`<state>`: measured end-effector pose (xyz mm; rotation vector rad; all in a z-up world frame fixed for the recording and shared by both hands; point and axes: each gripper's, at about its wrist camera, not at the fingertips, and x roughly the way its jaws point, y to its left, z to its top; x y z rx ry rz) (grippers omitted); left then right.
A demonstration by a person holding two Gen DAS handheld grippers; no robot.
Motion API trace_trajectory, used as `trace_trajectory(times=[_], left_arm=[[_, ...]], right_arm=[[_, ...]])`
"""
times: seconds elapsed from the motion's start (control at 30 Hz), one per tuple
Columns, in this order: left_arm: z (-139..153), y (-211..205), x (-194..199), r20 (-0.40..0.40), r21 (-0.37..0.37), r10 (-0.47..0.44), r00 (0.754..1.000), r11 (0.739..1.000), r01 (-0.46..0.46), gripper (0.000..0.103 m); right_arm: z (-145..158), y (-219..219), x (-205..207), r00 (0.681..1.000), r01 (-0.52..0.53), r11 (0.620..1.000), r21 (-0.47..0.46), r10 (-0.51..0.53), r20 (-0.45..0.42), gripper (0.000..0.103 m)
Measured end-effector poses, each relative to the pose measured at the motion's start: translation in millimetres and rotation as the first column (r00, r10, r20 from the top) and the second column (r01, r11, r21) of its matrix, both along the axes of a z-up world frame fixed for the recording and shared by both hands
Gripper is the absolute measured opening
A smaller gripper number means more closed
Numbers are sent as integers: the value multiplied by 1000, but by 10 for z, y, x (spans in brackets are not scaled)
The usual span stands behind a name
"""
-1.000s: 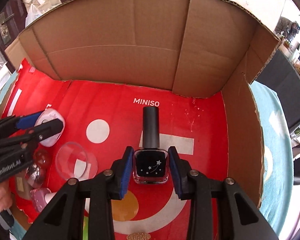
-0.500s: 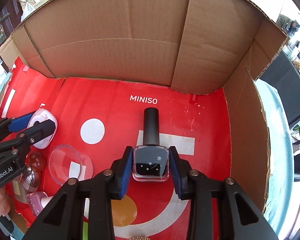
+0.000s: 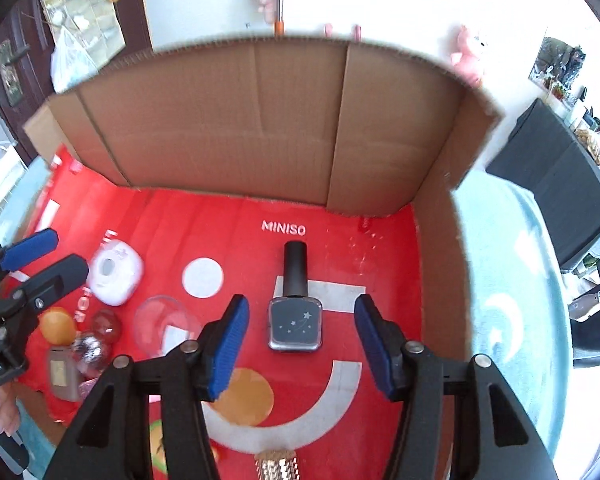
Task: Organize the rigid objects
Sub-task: 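Release both items in the box by opening both tools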
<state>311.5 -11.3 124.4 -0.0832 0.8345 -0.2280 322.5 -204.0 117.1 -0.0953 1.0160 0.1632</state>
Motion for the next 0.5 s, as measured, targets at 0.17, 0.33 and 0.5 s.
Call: trace_trajectory(times=[0.17,0.33,0.5], left_arm=[[172,102,-330,86,-12,46,995,999,-45,83],[286,161,-728,218,18,82,973,996,-88,92],[234,182,-1057,313,34,117,942,990,-135,99]], right_arm=[[349,-66,-369,992,-15,1000,23,12,124,73],[609,-143,-813,965,-21,998,57,5,264,101],[553,-68,-1210,919,-5,998,59,-19,395,103]])
